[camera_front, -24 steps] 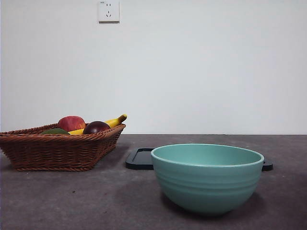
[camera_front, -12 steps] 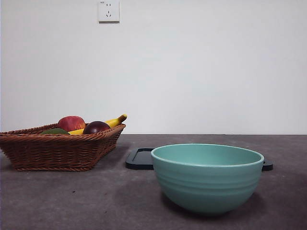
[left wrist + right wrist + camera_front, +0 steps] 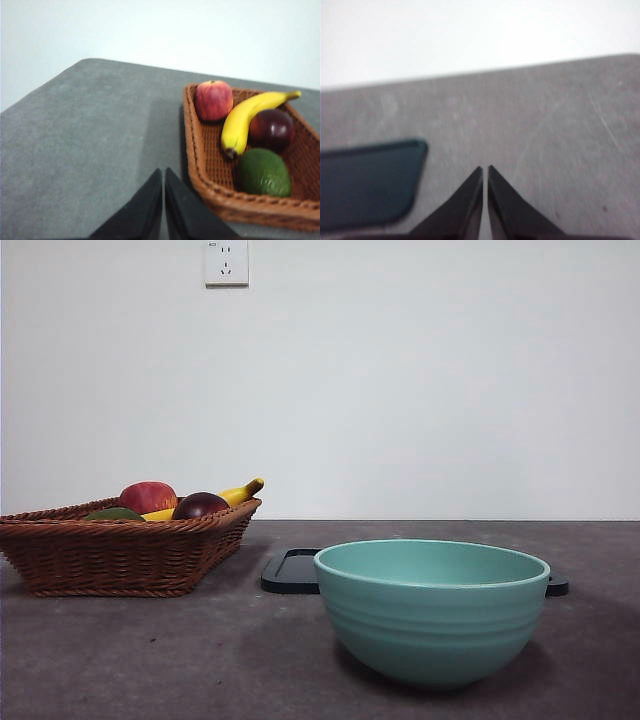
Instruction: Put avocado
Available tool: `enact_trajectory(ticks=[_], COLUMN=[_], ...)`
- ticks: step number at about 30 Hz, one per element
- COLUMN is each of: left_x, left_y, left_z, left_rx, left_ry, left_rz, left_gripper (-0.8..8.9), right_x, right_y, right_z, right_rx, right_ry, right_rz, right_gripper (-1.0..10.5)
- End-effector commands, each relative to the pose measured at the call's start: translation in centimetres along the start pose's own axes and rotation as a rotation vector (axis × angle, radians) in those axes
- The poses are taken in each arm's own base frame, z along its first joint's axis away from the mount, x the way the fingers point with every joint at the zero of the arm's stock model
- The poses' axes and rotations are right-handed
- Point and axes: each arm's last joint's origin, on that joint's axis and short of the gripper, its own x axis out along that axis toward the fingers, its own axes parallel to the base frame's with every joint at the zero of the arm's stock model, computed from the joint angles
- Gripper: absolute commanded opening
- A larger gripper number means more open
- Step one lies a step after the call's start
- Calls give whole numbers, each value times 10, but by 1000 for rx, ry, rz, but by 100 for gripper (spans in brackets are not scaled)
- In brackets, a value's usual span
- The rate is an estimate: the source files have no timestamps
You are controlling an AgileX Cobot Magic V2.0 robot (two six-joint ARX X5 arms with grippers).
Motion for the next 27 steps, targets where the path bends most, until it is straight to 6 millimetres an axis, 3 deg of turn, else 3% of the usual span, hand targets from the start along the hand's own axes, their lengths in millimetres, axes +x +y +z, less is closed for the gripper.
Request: enact_trajectory(ticks=[1, 7, 15, 27], left_x=[-2, -8, -5, 29], left_y=[-1, -4, -12, -35], left_z=[11, 43, 95, 199], left_rx=[-55, -131, -137, -123], left_ry=[-65, -186, -185, 19], left_rz=[-6, -5, -30, -242], left_gripper=[7, 9, 9, 9], right_x=[-2, -8, -11, 5], right_y=[2, 6, 15, 34], right_z=[12, 38, 85, 170], right_rx=[89, 147, 156, 149], right_ry=[-64, -118, -120, 59], right_rz=[-1, 16, 38, 136], right_gripper=[5, 6, 5, 6])
